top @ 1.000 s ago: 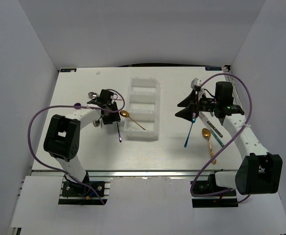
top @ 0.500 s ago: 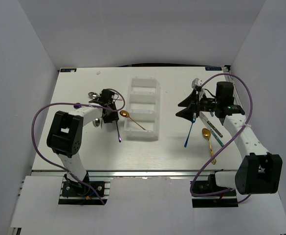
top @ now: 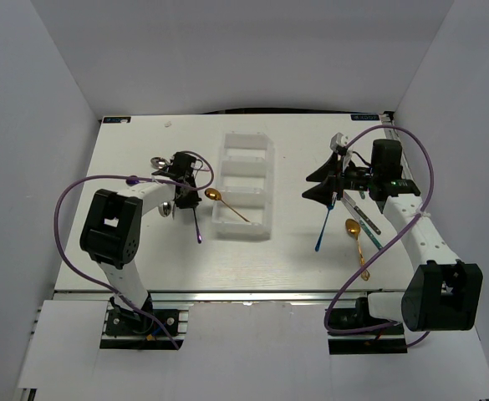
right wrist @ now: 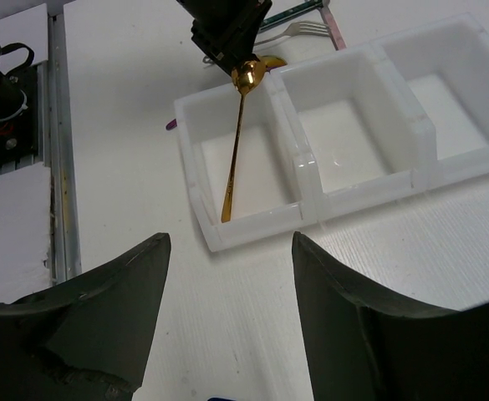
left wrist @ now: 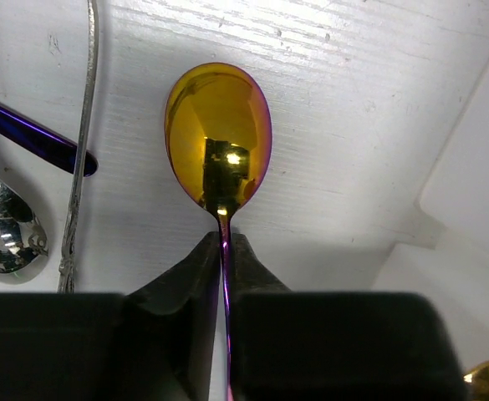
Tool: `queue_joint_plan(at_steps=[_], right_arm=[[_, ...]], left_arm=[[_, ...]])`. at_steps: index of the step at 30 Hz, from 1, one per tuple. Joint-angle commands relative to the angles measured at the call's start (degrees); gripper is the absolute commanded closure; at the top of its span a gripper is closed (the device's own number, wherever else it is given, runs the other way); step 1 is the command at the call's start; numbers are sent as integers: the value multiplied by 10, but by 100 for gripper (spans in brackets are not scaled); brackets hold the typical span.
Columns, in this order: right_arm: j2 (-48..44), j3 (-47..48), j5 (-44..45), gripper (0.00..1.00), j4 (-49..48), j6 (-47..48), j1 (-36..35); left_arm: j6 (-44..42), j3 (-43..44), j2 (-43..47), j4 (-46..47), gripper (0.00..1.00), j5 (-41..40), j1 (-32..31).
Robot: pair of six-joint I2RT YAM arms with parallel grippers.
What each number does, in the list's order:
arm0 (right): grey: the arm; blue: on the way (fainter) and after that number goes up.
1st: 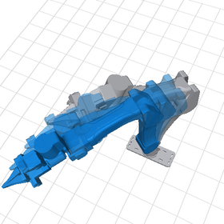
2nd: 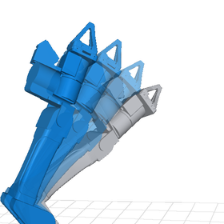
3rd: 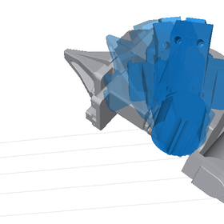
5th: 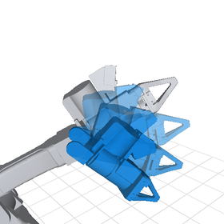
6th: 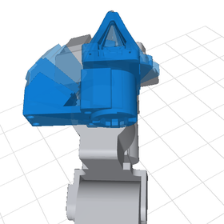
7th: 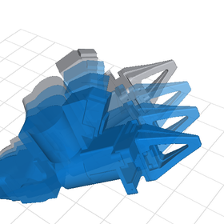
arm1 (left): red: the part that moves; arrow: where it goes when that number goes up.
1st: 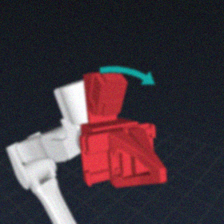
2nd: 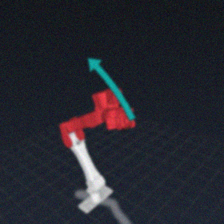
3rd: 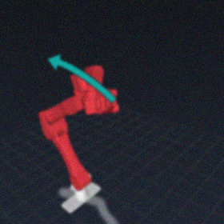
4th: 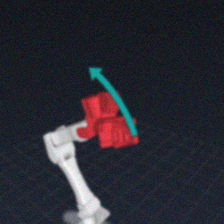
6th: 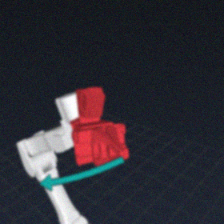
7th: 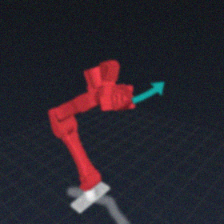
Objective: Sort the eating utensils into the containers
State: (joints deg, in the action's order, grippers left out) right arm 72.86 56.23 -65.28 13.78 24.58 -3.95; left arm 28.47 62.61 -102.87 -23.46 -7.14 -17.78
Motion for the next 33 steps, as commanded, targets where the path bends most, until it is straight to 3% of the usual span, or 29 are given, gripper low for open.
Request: queue_joint_plan(at_steps=[1, 8, 20, 24, 28, 33], right_arm=[[4, 6, -23, 34, 10, 7, 5], [1, 6, -25, 34, 12, 8, 8], [3, 6, -28, 34, 12, 8, 12], [4, 6, -27, 34, 12, 8, 13], [4, 6, -24, 34, 12, 7, 14], [5, 5, -24, 34, 11, 6, 18]], left_arm=[[-3, 3, 28, 8, 82, -10, -2], [-1, -12, 76, 8, 100, -2, -1], [33, -46, 273, -21, 100, -3, -1], [62, -63, 340, 39, 100, 58, -2], [114, -113, 364, 208, 100, 138, -4], [135, -143, 334, 357, 100, 105, -48]])
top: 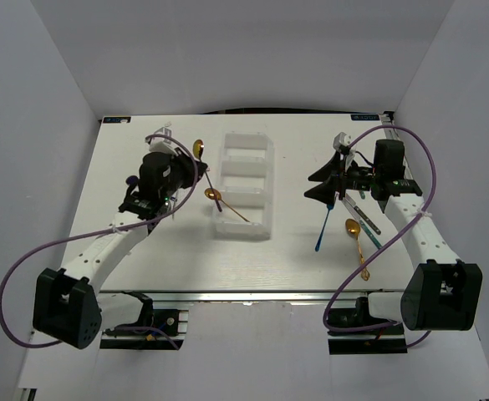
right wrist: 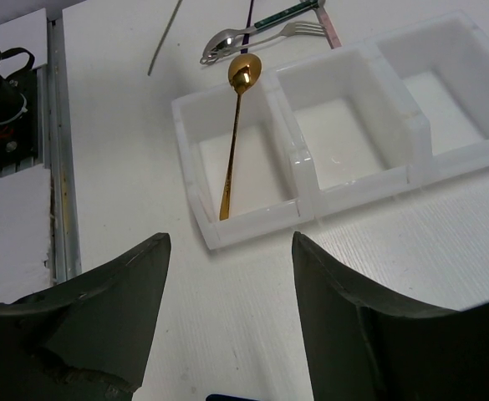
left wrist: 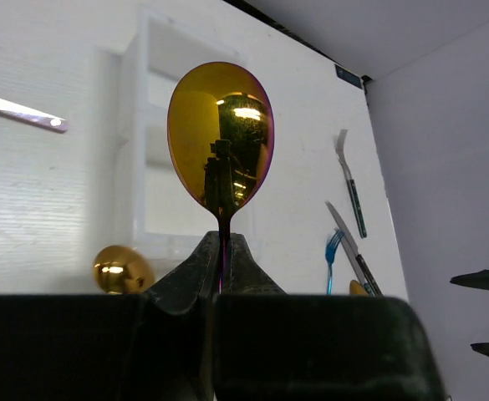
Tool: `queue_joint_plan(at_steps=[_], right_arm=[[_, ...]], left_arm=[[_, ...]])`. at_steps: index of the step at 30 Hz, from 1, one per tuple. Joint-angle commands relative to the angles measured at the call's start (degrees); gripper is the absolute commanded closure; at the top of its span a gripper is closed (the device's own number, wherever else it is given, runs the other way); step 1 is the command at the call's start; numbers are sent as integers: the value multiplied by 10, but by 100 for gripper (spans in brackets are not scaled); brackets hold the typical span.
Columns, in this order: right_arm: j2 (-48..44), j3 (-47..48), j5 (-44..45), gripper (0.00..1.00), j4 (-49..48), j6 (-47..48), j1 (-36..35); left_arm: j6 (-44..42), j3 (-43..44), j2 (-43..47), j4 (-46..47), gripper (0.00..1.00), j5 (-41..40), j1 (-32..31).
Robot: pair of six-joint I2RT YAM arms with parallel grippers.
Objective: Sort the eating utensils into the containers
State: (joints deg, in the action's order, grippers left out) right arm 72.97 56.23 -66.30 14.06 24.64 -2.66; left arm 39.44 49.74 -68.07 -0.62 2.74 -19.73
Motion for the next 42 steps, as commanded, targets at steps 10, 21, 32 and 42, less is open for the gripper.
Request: queue_joint_plan(at_steps=[10, 21, 32, 42], right_arm=[[14, 4, -11, 34, 7, 7, 8], [27, 4, -10, 34, 11, 9, 8], [33, 5, -10, 34, 14, 14, 9], [33, 6, -9, 34, 15, 15, 10]], left_arm=[[-2, -20, -108, 281, 100, -185, -128], [-52, -35, -194, 360, 100, -329, -189], [-48, -66, -215, 377, 100, -382, -226], [-48, -74, -243, 387, 100, -432, -259]])
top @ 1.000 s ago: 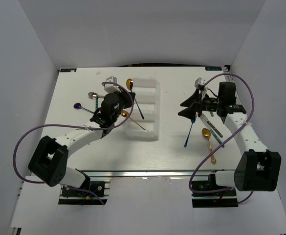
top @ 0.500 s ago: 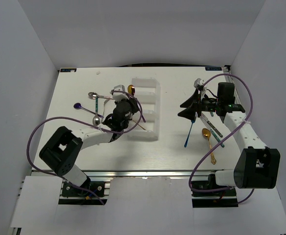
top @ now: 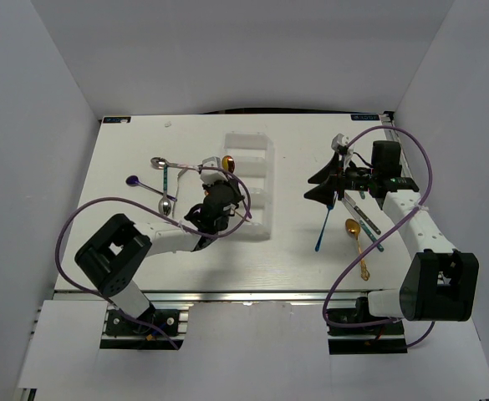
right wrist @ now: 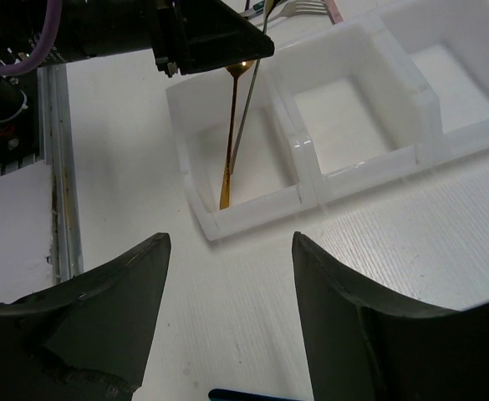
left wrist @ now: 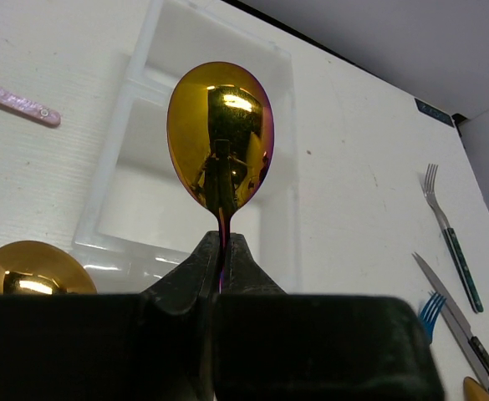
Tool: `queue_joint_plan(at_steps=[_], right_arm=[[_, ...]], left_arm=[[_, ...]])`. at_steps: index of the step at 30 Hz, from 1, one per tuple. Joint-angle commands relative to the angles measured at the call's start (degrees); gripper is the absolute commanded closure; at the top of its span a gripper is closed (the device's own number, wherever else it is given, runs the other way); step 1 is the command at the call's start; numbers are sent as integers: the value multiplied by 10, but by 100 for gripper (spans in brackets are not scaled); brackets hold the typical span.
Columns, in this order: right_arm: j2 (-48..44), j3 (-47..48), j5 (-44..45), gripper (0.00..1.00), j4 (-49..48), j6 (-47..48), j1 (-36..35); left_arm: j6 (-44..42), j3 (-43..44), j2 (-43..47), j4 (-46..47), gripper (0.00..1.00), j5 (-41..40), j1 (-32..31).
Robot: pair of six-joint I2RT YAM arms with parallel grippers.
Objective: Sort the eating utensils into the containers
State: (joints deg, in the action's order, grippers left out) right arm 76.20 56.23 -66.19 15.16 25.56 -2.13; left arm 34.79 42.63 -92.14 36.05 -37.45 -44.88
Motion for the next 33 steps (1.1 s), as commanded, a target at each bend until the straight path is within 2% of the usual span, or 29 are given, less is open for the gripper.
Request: queue_joint_plan(at_steps=[1, 15, 18, 20, 25, 33], right_arm=[[1, 6, -10, 33, 6, 6, 5], [2, 6, -10, 33, 8, 8, 7], [2, 6, -10, 34, 8, 8, 7], [3, 6, -10, 33, 9, 8, 7], [3, 7, -9, 33, 9, 9, 7], [5, 7, -7, 33, 10, 10, 8]], left_arm=[[-1, -2, -4, 20, 100, -33, -9], [22, -29, 6, 18, 97, -62, -34], [23, -34, 7, 18, 92, -63, -36], [21, -34, 8, 18, 82, -63, -37], [13, -31, 13, 17, 67, -61, -38], [1, -34, 37, 16, 65, -59, -38]])
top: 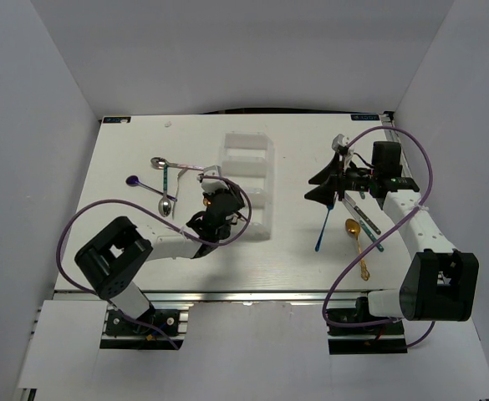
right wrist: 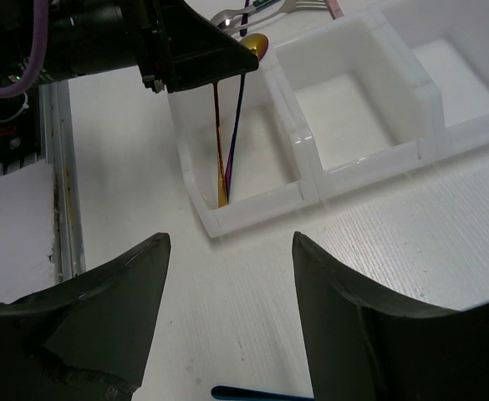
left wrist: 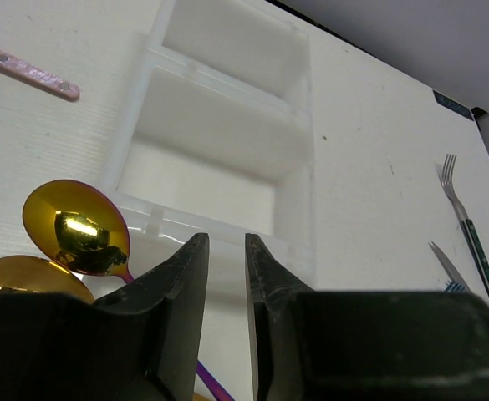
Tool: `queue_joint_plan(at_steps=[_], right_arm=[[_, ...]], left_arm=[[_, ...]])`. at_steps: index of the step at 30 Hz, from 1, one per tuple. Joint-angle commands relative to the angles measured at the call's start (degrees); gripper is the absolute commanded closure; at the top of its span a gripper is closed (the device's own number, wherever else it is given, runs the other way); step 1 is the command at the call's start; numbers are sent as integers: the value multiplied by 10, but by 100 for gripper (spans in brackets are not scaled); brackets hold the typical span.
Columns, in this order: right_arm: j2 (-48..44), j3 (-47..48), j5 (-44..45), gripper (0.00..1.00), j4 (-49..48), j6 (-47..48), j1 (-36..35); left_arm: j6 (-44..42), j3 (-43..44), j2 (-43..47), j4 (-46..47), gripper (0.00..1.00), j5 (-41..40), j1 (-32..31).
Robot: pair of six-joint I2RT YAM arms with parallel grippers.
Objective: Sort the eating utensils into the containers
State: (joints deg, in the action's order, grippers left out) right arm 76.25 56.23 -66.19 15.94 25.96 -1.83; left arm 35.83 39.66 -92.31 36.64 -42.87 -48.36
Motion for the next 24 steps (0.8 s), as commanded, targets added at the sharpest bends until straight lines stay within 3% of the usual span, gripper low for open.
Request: queue_joint_plan(at_steps=[1, 7, 12, 15, 24], right_arm=[[5, 7, -6, 33, 2, 6, 5], [17, 13, 2, 33, 16, 9, 8], [30, 36, 51, 33, 73, 15, 10], [22, 57, 170, 30, 144, 60, 9], [-35, -8, 520, 26, 263, 94, 4]], left_arm=[[-11, -5, 45, 9, 65, -4, -3], [-52, 12, 113, -36, 53, 20, -3], [-148, 43, 193, -135, 32, 143, 1], [-210, 63, 246, -217, 22, 249, 18], [-260, 146, 282, -461, 8, 478, 144]])
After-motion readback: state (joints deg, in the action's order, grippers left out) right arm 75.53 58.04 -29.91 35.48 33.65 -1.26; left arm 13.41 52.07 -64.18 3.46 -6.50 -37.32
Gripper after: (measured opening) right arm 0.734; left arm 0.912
